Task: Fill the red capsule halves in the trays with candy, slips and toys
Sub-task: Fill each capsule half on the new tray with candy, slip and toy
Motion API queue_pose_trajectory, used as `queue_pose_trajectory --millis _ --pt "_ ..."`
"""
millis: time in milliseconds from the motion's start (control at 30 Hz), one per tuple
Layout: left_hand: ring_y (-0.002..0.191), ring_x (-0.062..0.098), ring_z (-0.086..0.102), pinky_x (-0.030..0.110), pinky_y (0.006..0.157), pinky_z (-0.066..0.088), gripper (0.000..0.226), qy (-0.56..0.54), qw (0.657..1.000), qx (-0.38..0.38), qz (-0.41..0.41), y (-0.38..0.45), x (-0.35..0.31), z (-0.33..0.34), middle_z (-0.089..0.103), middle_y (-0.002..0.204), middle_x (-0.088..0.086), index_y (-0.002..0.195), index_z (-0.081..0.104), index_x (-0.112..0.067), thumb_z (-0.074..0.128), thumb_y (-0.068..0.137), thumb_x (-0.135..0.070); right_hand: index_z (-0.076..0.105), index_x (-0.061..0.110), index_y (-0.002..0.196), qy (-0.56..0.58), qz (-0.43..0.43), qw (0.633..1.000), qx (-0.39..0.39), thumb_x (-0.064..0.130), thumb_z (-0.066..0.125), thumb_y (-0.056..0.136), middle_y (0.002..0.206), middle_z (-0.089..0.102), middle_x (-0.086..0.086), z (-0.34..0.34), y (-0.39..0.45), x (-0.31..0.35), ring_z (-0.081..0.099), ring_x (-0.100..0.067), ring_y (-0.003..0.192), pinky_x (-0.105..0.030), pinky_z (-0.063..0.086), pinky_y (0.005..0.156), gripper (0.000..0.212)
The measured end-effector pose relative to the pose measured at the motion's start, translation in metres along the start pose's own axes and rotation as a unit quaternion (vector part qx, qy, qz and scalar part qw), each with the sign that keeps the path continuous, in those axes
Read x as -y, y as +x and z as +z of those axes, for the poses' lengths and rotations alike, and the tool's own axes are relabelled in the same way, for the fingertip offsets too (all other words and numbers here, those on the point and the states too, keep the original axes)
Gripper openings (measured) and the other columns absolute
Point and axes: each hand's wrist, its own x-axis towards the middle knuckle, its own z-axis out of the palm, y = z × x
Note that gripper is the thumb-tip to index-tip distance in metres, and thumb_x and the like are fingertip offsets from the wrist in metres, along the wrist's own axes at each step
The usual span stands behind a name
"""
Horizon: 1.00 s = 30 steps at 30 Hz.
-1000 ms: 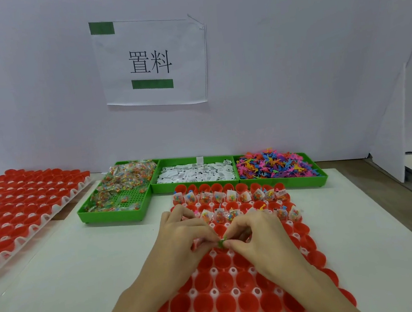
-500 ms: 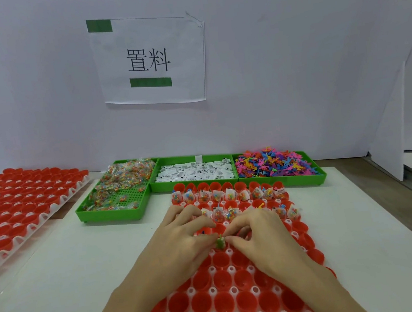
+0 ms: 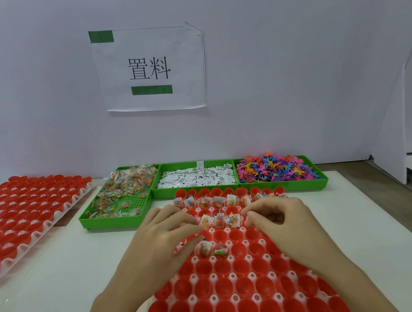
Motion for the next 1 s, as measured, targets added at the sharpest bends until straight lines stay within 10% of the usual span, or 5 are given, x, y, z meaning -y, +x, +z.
queue_pose_trajectory --millis 167,367,667,1000 --pt "0.091 0.017 0.062 0.037 0.084 0.048 0.023 0.013 0.984 -0.078 -0.162 -0.002 0.017 -0.005 0.072 0.094 -0.011 0.095 0.080 -0.020 0.062 0.096 -0.035 0.077 0.039 0.091 -0.050 -0.042 0.995 0.071 0.020 0.075 0.091 0.091 0.073 0.024 0.011 -0.008 0.006 0.066 0.001 0.090 -0.014 0.052 0.075 0.020" --pt "0.125 0.036 0.056 0.050 0.106 0.044 0.033 0.018 0.905 -0.036 -0.425 -0.016 0.065 -0.002 0.066 0.130 0.016 0.128 0.067 -0.001 0.065 0.098 -0.014 0.078 0.039 0.090 -0.049 -0.035 0.996 0.063 0.022 0.070 0.094 0.087 0.072 0.025 0.011 -0.006 0.002 0.066 0.002 0.088 -0.012 0.050 0.075 0.019" --pt "0.088 0.021 0.068 0.030 0.074 0.051 0.024 -0.006 0.899 0.204 -0.388 0.017 0.115 0.003 0.076 0.100 0.003 0.102 0.075 -0.012 0.056 0.104 -0.026 0.077 0.035 0.090 0.019 -0.007 0.999 0.042 0.016 0.065 0.098 0.082 0.075 0.014 0.000 -0.003 0.001 0.070 -0.006 0.079 -0.028 0.059 0.078 0.024" --pt "0.066 0.012 0.072 0.030 0.066 0.061 0.011 0.049 0.919 0.207 -0.332 0.036 0.122 -0.009 0.078 0.074 0.002 0.074 0.081 -0.009 0.078 0.084 -0.006 0.076 0.032 0.089 0.012 0.004 1.000 0.019 0.016 0.065 0.098 0.078 0.075 0.016 -0.004 -0.001 -0.003 0.070 -0.005 0.073 -0.021 0.058 0.075 0.021"
